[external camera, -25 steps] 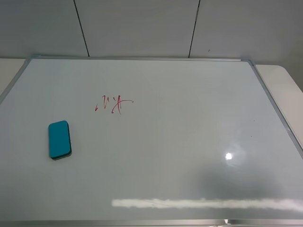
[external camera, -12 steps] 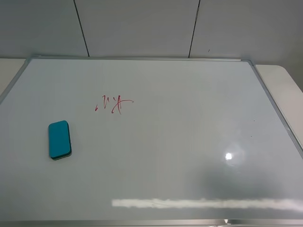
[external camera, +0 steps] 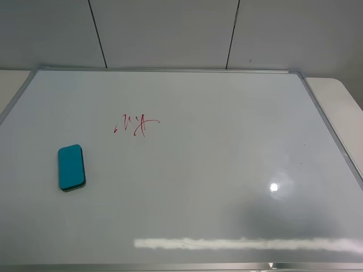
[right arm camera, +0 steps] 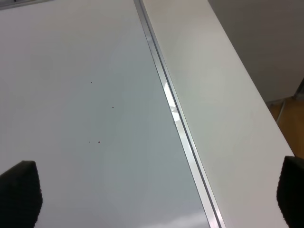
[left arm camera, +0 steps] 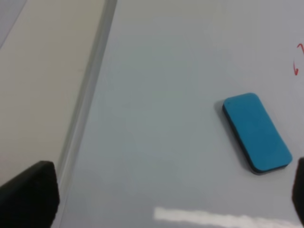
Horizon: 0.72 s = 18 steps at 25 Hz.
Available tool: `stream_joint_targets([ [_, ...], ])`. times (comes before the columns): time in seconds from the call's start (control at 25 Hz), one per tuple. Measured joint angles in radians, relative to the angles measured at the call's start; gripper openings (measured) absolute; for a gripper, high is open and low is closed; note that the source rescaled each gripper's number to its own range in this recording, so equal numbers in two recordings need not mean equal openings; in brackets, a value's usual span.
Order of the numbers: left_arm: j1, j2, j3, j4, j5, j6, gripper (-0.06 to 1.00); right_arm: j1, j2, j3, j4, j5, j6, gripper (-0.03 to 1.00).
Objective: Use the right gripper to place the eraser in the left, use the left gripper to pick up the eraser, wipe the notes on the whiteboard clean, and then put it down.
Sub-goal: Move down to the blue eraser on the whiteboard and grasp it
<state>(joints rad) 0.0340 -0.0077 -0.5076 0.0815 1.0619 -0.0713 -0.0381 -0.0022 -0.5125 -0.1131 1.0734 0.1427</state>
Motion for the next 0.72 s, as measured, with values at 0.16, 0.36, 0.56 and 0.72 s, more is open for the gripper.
stream_joint_targets([
  [0.16, 0.000, 0.000, 0.000, 0.000, 0.000, 0.000, 1.00, 0.000, 0.000, 0.000, 0.000, 0.000, 0.000, 1.00],
  [0.36, 0.000, 0.000, 0.000, 0.000, 0.000, 0.000, 1.00, 0.000, 0.000, 0.000, 0.000, 0.000, 0.000, 1.00],
  [0.56, 0.000, 0.000, 0.000, 0.000, 0.000, 0.000, 1.00, 0.000, 0.000, 0.000, 0.000, 0.000, 0.000, 1.00],
  [0.72, 0.000, 0.000, 0.000, 0.000, 0.000, 0.000, 1.00, 0.000, 0.000, 0.000, 0.000, 0.000, 0.000, 1.00],
])
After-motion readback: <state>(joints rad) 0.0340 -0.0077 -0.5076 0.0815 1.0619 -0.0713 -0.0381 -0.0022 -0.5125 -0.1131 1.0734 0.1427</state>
